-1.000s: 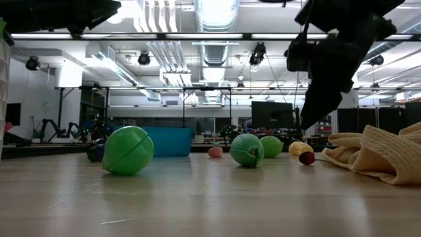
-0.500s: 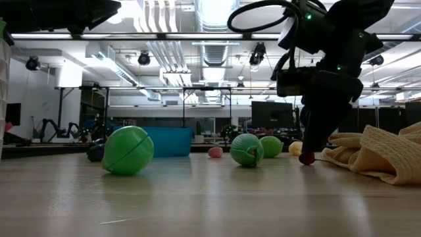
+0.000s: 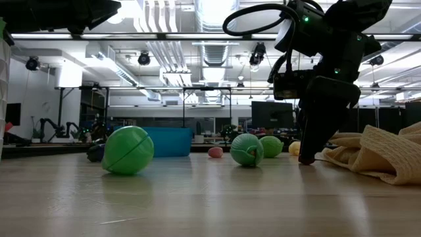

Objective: Pick and placing Produce into tupperware
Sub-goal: Put the cherry into the blue bin

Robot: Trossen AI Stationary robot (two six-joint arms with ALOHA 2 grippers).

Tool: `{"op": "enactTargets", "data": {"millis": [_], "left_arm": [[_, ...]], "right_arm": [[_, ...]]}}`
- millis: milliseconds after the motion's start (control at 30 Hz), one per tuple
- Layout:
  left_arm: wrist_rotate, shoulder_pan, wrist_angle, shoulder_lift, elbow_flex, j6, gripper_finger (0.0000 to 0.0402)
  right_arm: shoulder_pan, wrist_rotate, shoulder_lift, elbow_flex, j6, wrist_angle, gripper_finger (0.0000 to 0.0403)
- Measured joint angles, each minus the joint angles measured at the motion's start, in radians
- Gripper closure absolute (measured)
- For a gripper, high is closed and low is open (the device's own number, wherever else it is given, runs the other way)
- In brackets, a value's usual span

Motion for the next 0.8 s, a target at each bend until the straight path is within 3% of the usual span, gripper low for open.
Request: {"op": "enactTargets", "data": {"millis": [800], "left_arm": [[0.000,0.000,0.000,0.000,0.000,0.000,0.0192]], "right_arm": [[0.000,-0.007,-0.006,-0.001,0.007,-0.019,0.0074]]}}
